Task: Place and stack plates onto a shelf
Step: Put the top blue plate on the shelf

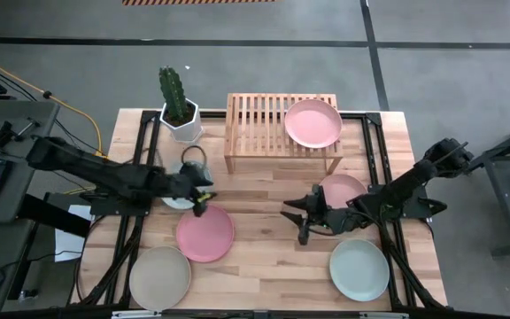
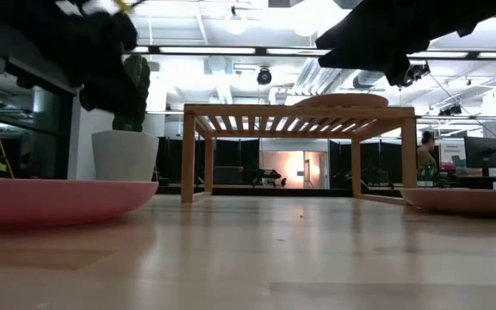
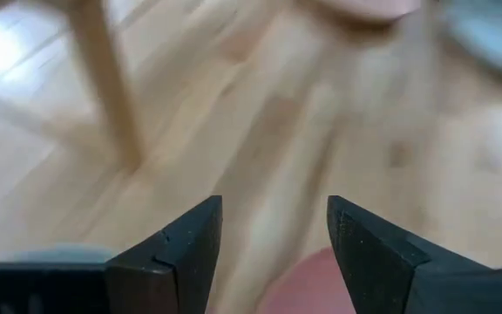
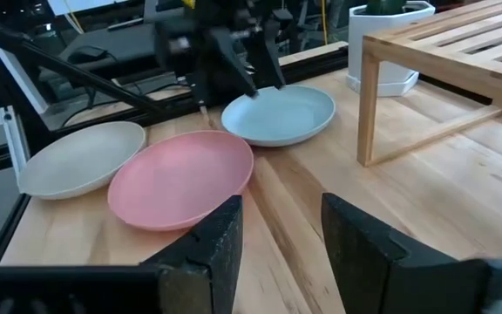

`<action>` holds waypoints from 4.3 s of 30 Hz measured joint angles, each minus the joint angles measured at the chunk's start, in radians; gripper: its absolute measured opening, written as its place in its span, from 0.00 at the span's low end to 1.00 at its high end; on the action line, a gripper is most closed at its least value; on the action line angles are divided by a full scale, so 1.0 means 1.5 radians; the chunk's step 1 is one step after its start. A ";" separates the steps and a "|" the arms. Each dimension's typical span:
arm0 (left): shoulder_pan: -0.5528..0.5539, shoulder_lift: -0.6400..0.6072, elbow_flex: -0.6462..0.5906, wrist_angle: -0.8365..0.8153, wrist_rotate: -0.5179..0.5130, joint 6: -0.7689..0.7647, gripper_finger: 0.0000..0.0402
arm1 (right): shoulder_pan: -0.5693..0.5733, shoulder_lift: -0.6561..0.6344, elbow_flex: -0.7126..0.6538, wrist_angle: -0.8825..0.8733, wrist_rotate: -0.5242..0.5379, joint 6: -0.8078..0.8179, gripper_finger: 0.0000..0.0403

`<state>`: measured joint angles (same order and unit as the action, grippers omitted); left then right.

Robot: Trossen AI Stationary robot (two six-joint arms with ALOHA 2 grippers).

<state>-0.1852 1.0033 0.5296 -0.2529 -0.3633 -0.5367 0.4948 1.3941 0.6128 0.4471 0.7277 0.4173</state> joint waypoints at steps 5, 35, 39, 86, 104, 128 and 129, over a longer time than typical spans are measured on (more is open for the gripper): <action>-0.001 0.133 0.023 -0.007 -0.076 -0.091 0.48 | 0.000 0.000 0.000 -0.001 -0.002 0.000 0.35; 0.034 0.278 0.022 -0.099 -0.133 -0.236 0.48 | 0.000 0.000 -0.001 -0.002 -0.004 0.016 0.35; 0.034 0.278 0.022 -0.115 -0.138 -0.251 0.48 | 0.000 0.000 -0.001 -0.002 -0.004 0.018 0.35; -0.216 0.229 0.454 -0.672 -0.128 -0.307 0.00 | 0.000 0.000 -0.001 0.005 -0.004 0.024 0.35; 0.011 0.439 0.709 -0.541 -0.249 0.439 0.00 | 0.015 -0.022 0.084 0.059 -0.003 -0.179 0.35; 0.204 0.492 0.702 -0.367 -0.034 0.575 0.00 | 0.139 -0.063 0.093 0.064 0.144 -0.282 0.35; 0.207 0.492 0.703 -0.364 -0.031 0.575 0.00 | 0.139 -0.063 0.093 0.064 0.144 -0.281 0.35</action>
<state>0.1259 1.7416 1.5834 -0.7991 -0.4102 0.3252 0.7033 1.2999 0.7521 0.5430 0.9436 -0.0049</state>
